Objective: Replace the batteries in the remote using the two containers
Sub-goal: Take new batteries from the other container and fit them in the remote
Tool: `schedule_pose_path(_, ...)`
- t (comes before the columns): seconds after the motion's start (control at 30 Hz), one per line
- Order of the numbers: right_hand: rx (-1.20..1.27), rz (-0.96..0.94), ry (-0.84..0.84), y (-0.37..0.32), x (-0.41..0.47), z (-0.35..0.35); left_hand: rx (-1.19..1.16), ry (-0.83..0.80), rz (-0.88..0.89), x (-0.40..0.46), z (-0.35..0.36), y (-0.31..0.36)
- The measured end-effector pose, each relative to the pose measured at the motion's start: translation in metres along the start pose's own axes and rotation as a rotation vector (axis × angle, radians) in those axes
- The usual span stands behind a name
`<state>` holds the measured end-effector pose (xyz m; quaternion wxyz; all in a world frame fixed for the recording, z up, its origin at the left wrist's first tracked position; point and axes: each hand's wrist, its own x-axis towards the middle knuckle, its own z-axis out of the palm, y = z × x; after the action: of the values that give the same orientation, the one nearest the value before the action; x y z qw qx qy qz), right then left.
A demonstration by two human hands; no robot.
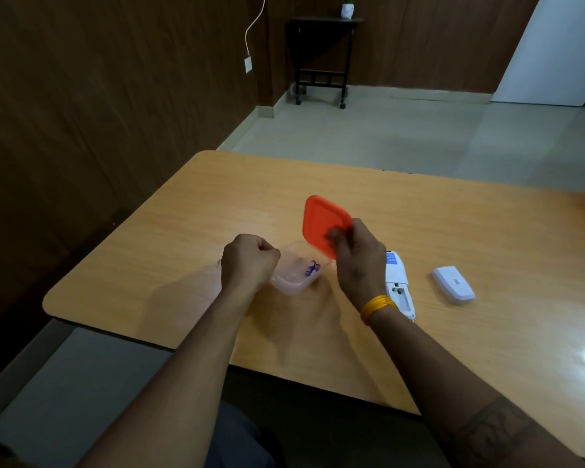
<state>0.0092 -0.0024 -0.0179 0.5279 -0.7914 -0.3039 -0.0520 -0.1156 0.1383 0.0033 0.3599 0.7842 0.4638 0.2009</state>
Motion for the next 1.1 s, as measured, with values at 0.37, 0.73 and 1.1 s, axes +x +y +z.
schedule_pose_path(0.37, -0.015, 0.413, -0.127, 0.013, 0.029, -0.009, 0.162, 0.084, 0.007, 0.007, -0.005, -0.012)
schedule_pose_path(0.73, -0.35, 0.351, -0.248, 0.007, 0.054, -0.005, 0.296, 0.001, -0.055, 0.0, -0.023, -0.013)
schedule_pose_path(1.1, -0.405, -0.071, -0.317, -0.028, 0.027, 0.022, 0.196, 0.131, 0.019, 0.011, -0.019, -0.012)
